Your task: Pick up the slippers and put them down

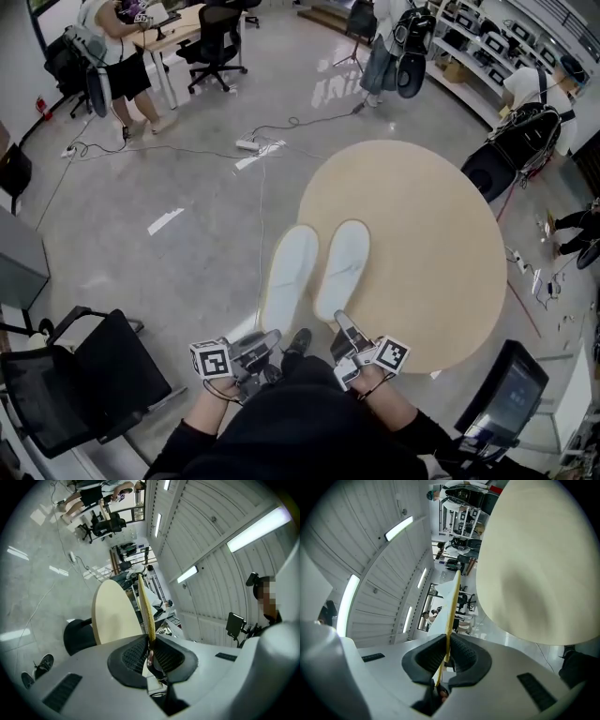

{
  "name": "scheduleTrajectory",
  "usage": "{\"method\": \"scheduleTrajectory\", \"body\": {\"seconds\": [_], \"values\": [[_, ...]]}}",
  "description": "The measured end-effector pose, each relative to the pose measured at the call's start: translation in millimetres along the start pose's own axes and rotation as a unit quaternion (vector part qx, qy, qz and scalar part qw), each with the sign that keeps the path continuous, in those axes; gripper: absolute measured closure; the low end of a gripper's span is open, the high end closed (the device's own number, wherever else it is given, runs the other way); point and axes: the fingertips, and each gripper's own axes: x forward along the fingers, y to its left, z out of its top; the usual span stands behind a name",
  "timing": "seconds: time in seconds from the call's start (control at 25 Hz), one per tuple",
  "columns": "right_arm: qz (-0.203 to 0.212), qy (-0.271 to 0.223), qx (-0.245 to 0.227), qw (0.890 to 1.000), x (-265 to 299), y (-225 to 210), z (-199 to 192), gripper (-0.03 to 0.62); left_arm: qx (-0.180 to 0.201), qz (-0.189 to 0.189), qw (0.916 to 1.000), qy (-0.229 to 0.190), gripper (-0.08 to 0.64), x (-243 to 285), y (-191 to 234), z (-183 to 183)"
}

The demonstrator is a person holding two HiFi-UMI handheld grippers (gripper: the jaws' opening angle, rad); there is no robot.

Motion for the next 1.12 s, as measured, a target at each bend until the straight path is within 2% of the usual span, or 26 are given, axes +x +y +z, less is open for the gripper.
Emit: {"method": "scheduleTrajectory", "body": {"seconds": [0.12, 0.28, 0.52, 0.72, 0.84, 1.0, 1.12], "values": [[0.005, 0.001, 0.009, 1.0, 26.1, -3.0, -2.1, 0.555, -0.008, 0.011, 0.9999, -0.002, 0.512, -4.2, 7.4, 12.6], [0.034, 0.007, -0.011, 0.999, 55.0, 6.3, 11.4, 0.555, 0.003, 0.029, 0.9995, 0.007, 0.512, 0.2, 22.2, 35.4], [0.026, -0.022, -0.002, 0.999, 63.9, -0.2, 65.5, 0.554, -0.018, 0.031, 0.9989, 0.03, 0.512, 60.0, 32.5, 73.6], [0.007, -0.074, 0.036, 0.997, 44.8, -26.4, 114.2, 0.554, -0.025, 0.042, 0.9962, 0.071, 0.512, 123.7, 44.1, 80.1], [0.002, -0.11, 0.039, 0.993, 18.9, -30.5, 144.1, 0.554, -0.032, 0.046, 0.9935, 0.099, 0.512, 161.4, 37.4, 76.3], [-0.018, -0.174, 0.069, 0.982, -12.2, -40.8, 163.8, 0.554, -0.037, 0.03, 0.9884, 0.144, 0.512, 196.5, 30.7, 72.2], [-0.043, -0.217, 0.089, 0.971, -21.9, -53.2, 161.2, 0.554, -0.018, 0.046, 0.9809, 0.188, 0.512, 207.8, 48.3, 77.4]]}}
